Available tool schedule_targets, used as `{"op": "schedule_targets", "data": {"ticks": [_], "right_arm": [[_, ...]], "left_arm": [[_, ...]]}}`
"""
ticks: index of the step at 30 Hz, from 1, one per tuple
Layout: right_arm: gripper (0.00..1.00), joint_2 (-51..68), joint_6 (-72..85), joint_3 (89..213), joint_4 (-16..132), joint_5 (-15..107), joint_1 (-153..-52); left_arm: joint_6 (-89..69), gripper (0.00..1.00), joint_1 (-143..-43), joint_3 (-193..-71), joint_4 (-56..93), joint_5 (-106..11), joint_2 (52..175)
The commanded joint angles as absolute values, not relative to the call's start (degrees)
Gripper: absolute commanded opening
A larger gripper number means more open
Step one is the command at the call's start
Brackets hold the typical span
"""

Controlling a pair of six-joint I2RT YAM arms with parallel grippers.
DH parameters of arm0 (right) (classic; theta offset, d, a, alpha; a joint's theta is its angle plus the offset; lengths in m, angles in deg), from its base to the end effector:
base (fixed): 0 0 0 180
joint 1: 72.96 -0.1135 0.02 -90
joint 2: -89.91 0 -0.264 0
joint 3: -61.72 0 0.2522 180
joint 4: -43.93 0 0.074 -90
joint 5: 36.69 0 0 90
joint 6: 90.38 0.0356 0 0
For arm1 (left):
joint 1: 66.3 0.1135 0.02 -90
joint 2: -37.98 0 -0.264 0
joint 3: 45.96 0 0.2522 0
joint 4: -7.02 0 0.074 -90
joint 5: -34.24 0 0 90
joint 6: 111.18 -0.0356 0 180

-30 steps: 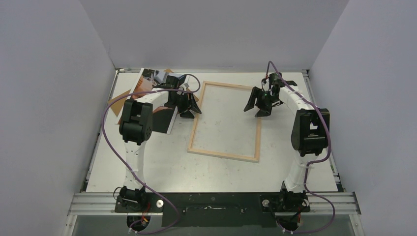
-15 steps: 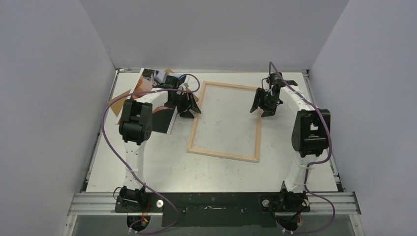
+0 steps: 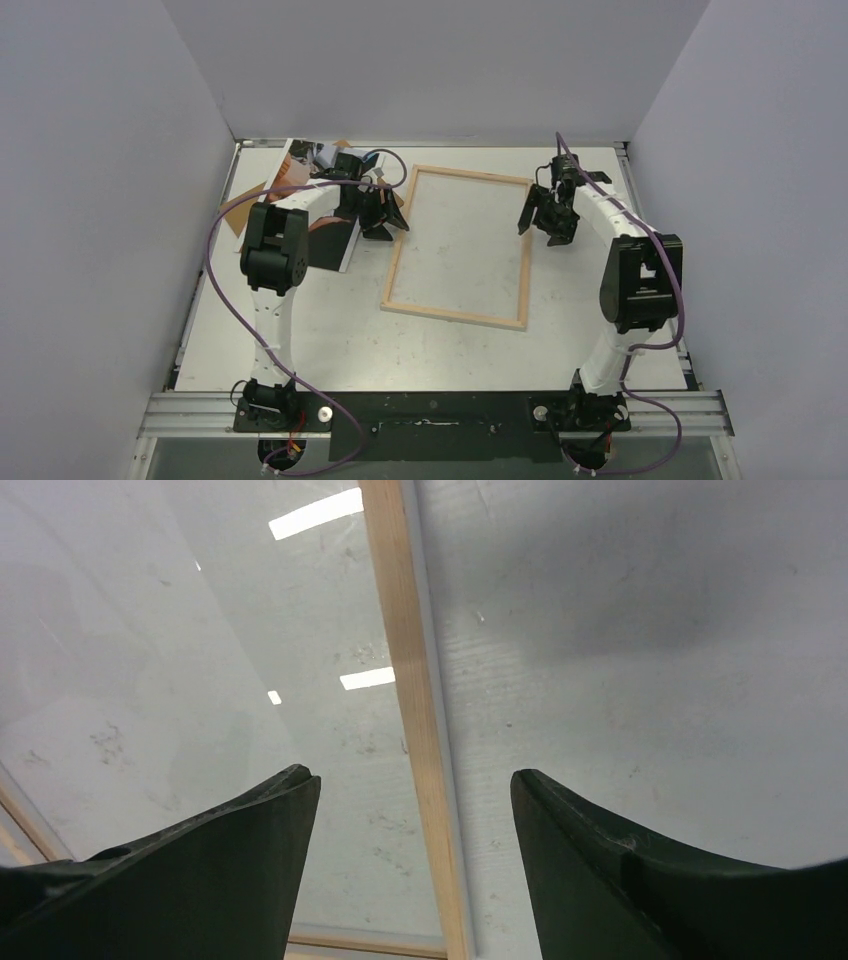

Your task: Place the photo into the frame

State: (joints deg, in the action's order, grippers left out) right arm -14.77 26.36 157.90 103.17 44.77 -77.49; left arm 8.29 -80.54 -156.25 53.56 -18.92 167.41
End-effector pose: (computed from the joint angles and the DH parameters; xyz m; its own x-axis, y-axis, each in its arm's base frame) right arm 0.3761 0.0351 0.2305 -0.8843 0.3763 -0.2765 0.2953 0.9093 0.2932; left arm 0.4485 -0.1358 0.1413 -0.9836 -0.1566 -0.0897 -0.0548 0.7328 -0.6783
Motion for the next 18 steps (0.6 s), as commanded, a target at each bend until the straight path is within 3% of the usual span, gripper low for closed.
{"op": "schedule_targets", "data": {"ticks": [1, 9, 18], "right_arm": [[0.72, -15.4, 29.5, 155.8, 101.6, 44.0, -77.6], [0.72, -19.0, 31.4, 154.2, 99.1, 38.2, -77.7], [0.67, -21.5, 32.7, 155.4, 95.7, 32.4, -77.3]], "left_arm": [[6.7, 0.58, -80.3, -154.5, 53.7, -20.8, 164.8], [8.5, 0.57, -80.9, -153.3, 52.5, -19.5, 164.3], [10.4, 0.45, -81.9, -154.6, 51.3, -16.3, 164.9]]}}
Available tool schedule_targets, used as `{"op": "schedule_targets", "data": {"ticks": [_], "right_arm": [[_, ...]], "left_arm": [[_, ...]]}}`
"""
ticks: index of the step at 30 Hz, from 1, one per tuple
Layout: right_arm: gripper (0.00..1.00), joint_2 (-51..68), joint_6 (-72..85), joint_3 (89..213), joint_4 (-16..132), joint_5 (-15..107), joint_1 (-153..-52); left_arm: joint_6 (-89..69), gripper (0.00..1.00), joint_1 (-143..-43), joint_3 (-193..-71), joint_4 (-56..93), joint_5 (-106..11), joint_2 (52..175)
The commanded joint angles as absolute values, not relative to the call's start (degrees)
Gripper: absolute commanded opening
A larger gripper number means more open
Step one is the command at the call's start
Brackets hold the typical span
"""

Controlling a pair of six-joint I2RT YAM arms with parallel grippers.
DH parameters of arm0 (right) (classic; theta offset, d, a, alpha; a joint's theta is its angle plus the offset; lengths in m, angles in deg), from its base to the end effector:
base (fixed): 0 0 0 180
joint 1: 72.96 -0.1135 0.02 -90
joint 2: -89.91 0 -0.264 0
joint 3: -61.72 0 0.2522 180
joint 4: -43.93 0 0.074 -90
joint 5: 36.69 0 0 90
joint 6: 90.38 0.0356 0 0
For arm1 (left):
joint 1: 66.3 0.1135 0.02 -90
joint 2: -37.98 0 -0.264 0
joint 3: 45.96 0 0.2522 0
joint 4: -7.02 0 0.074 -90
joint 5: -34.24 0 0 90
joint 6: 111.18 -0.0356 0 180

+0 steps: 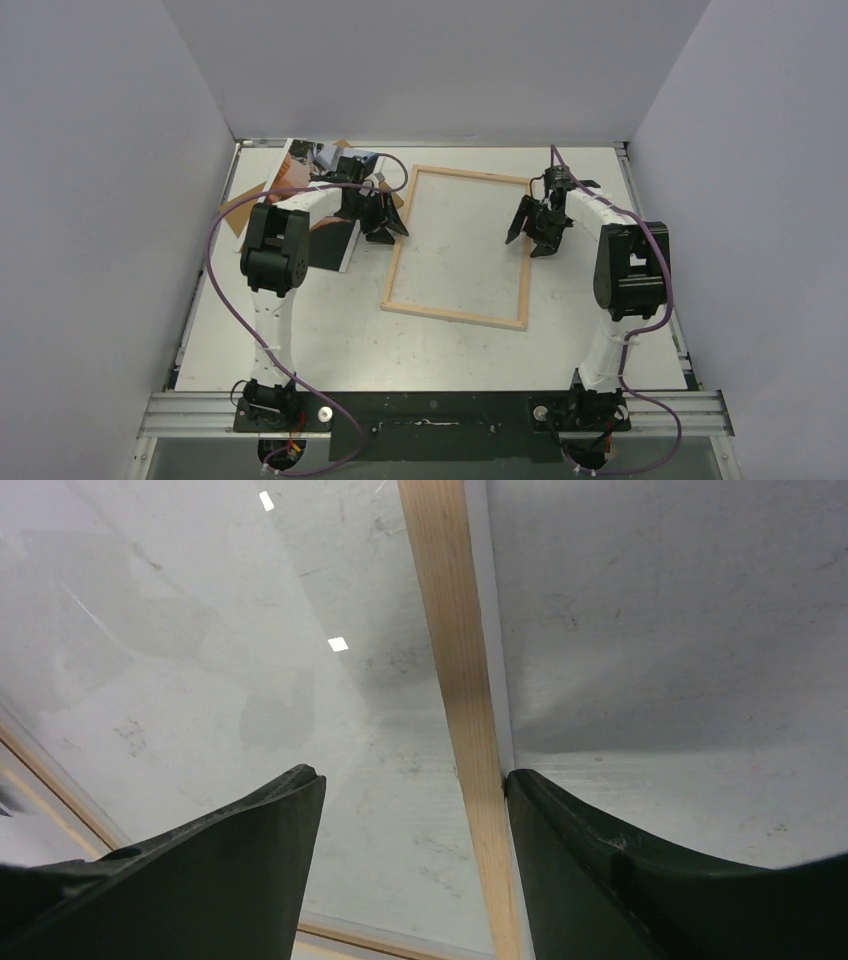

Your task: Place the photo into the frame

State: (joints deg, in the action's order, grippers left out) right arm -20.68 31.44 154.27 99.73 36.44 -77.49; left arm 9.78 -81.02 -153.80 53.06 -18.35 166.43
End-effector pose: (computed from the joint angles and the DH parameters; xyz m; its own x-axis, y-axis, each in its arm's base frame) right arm 0.3807 0.0405 0.1787 -0.8959 0.4352 -0.0895 0.3722 0.8452 0.3836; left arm 0.4401 -0.1380 0.1376 -0.9851 -0.1637 -0.0529 -0.0840 0.7263 -0.6822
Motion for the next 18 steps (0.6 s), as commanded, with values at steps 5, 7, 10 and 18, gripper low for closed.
{"op": "schedule_targets", "data": {"ticks": [5, 7, 10, 18], "right_arm": [[0.66, -21.7, 33.5, 155.4, 92.2, 28.6, -76.6], [0.65, -22.2, 33.2, 156.3, 91.7, 27.8, -76.4], [0.65, -23.1, 33.1, 157.9, 91.6, 28.1, -76.2], [0.66, -12.5, 33.8, 155.9, 95.7, 46.3, -76.0]], "left_arm": [[11.4, 0.43, -82.6, -154.5, 50.3, -15.0, 164.5], [12.5, 0.43, -82.7, -154.8, 49.1, -14.4, 164.7], [13.6, 0.43, -82.9, -157.8, 48.6, -13.6, 166.0], [5.0, 0.51, -82.0, -168.2, 64.0, -21.4, 166.1]]}}
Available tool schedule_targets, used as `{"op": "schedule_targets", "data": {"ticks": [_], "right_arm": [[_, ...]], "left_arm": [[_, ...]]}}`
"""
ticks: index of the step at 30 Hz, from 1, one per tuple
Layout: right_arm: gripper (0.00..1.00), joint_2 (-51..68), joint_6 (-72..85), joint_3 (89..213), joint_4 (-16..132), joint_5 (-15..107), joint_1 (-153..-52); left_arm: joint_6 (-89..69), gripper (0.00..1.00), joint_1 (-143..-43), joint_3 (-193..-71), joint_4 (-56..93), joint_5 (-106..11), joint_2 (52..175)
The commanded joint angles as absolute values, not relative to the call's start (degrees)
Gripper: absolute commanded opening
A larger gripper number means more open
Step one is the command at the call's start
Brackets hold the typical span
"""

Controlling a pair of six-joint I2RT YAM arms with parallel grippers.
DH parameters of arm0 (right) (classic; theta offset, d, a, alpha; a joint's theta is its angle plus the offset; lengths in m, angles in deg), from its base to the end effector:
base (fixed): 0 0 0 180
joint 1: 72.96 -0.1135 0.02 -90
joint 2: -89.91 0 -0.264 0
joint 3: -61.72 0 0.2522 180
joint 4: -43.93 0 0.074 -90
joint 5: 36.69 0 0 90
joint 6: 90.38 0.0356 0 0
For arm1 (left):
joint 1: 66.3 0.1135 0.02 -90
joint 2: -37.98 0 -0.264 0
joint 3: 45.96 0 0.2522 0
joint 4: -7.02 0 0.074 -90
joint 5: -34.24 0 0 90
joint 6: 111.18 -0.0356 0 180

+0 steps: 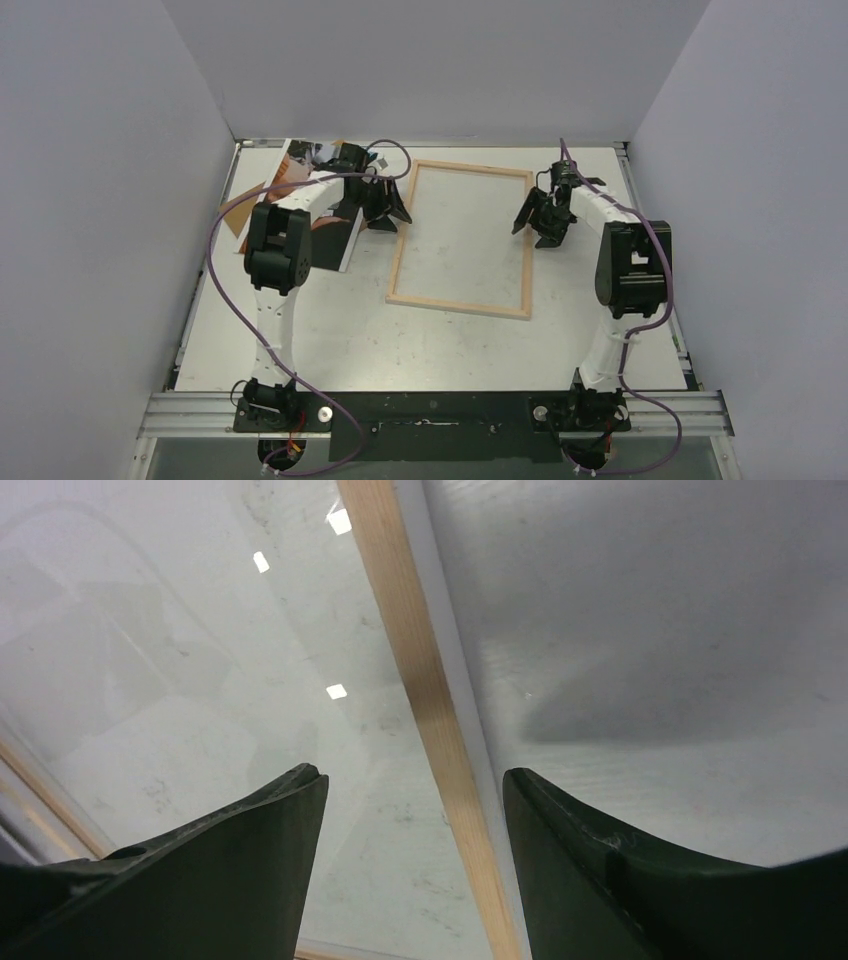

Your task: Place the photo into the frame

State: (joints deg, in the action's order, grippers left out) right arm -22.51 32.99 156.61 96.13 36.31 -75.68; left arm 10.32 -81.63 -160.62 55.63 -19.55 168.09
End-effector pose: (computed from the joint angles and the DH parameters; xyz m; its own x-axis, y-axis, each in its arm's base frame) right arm 0.3977 0.0293 0.1802 -0.8631 0.4856 -0.1385 0.3930 0.8182 0.4196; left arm 0.4555 -0.1467 0.1558 -0.9811 -0.1682 -0.0954 -0.0588 0.7295 -0.6815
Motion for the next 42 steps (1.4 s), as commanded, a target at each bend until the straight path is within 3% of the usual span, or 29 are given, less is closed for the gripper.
{"op": "schedule_targets", "data": {"ticks": [1, 4, 11, 22, 30, 42], "right_arm": [[0.67, -10.6, 33.1, 155.4, 95.6, 48.4, -75.7], [0.69, -8.3, 30.9, 156.2, 96.0, 51.1, -75.3], [0.68, -6.5, 33.9, 157.3, 89.4, 46.7, -78.4], [0.68, -12.0, 59.1, 159.7, 65.2, 45.7, -100.8], [0.60, -28.1, 73.8, 172.8, 68.7, 37.4, -111.6], [0.59, -39.3, 72.2, 184.3, 77.7, 43.9, -119.9]], "left_arm": [[3.4, 0.53, -81.6, -169.8, 66.7, -23.4, 165.5], [-0.3, 0.59, -80.2, -172.9, 72.4, -27.0, 163.7], [-2.4, 0.61, -74.0, -175.0, 75.7, -31.6, 159.1], [0.4, 0.62, -66.7, -162.3, 71.9, -42.4, 152.1], [5.1, 0.55, -61.7, -154.9, 66.7, -39.2, 152.1], [8.3, 0.48, -58.7, -148.0, 62.4, -42.6, 152.0]]}}
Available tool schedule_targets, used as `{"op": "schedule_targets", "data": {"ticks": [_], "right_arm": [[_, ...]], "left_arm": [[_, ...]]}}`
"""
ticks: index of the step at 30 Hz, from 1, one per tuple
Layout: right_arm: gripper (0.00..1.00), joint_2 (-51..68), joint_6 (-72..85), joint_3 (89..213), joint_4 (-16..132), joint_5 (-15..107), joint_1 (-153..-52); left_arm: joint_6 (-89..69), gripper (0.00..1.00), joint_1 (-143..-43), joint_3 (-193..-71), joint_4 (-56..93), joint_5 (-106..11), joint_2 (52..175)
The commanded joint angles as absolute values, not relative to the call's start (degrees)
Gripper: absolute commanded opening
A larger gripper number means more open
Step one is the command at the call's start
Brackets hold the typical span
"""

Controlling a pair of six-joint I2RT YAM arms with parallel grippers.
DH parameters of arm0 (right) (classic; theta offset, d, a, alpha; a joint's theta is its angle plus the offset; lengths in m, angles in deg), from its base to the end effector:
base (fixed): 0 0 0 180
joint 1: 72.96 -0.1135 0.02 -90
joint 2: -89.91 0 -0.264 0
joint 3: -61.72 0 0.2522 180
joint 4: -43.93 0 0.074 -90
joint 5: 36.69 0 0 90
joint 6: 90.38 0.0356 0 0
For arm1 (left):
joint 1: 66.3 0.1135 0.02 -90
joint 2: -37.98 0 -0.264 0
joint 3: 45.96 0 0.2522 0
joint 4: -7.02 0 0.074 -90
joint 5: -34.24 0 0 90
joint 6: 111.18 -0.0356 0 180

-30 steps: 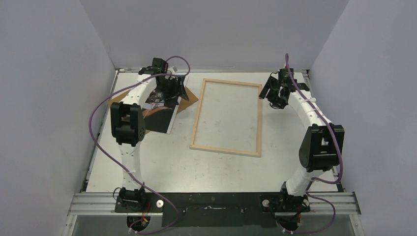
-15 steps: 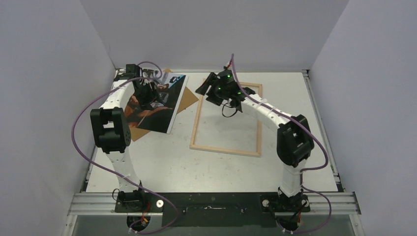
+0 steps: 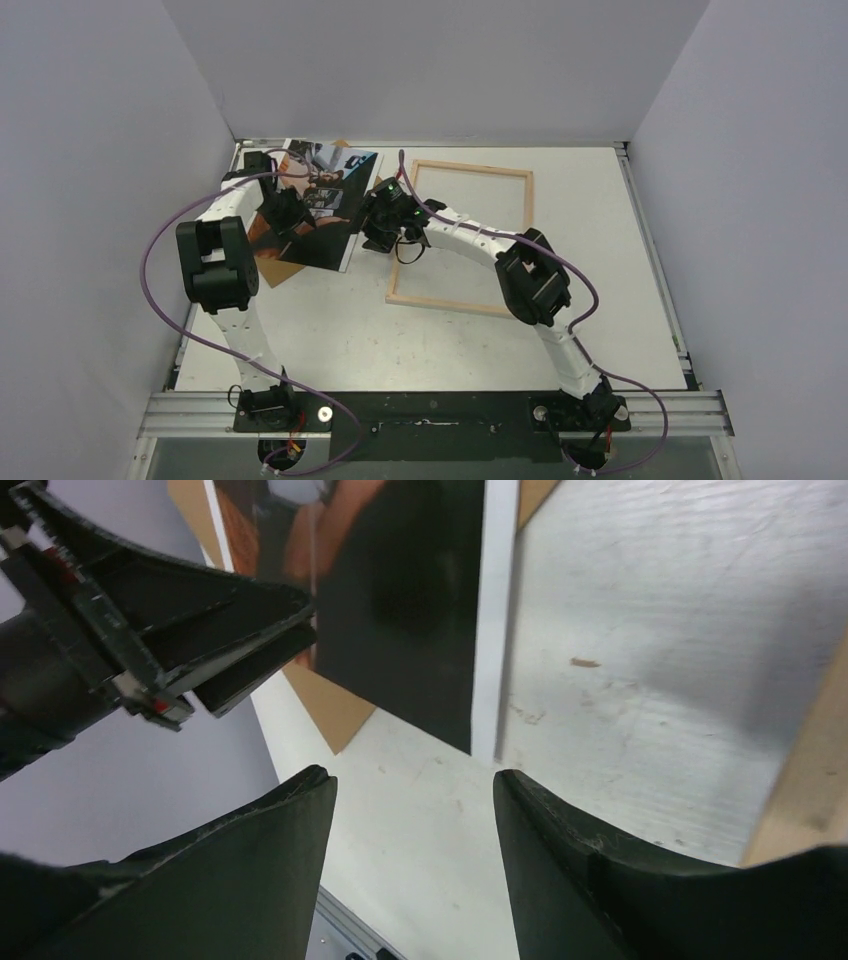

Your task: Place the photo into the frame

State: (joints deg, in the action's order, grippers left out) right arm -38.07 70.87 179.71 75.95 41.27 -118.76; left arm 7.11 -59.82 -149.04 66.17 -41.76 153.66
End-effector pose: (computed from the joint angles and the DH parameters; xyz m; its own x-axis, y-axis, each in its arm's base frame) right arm 0.3514 0.3720 0.2050 -0.9162 0.3862 -0.1066 0.1817 0.6378 0.7485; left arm 0.4128 0.0382 0.1933 -0.8147 -0.5553 -0.1669 -0.4774 0.8057 -0.3507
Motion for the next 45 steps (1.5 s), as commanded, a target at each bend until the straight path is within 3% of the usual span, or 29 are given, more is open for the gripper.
{"op": "schedule_targets", "data": {"ticks": [1, 10, 28, 45], "right_arm": [[0.59, -40.2, 71.9, 185.7, 79.2, 44.6, -120.2], [0.59, -45.2, 65.3, 192.3, 82.6, 45.0, -120.2], [0.58, -50.7, 66.6, 192.0, 75.9, 41.4, -121.7], [0.59, -50.0, 77.9, 184.1, 51.8, 32.7, -121.5]], "left_arm": [[7.7, 0.47, -58.7, -148.1, 62.5, -42.7, 152.4], [5.7, 0.44, -58.7, -144.2, 62.0, -43.5, 152.4], [6.5, 0.39, -58.7, -143.8, 64.0, -44.6, 154.1], [7.4, 0.36, -58.7, -142.8, 62.8, -42.9, 154.6]]}}
